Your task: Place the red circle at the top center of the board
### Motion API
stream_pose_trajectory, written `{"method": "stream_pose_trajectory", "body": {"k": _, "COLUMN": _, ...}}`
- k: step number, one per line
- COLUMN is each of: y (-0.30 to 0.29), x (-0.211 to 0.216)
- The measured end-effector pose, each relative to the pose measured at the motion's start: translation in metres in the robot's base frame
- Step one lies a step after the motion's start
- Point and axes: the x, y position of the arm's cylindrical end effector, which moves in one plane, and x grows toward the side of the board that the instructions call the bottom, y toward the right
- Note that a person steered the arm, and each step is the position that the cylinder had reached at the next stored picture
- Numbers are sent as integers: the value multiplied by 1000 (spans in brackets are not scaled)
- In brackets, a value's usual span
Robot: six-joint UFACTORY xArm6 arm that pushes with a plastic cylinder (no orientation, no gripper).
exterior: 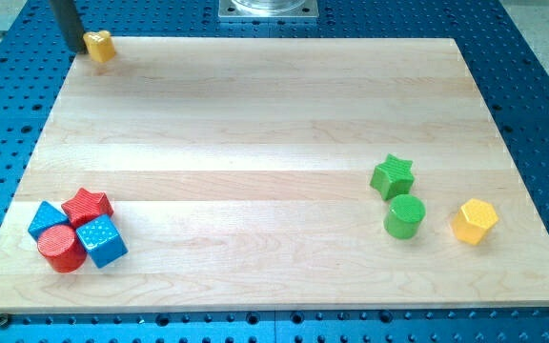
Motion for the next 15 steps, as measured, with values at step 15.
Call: {"method": "stream_pose_trajectory", "body": {"k": 15, "y": 58, "x": 369}}
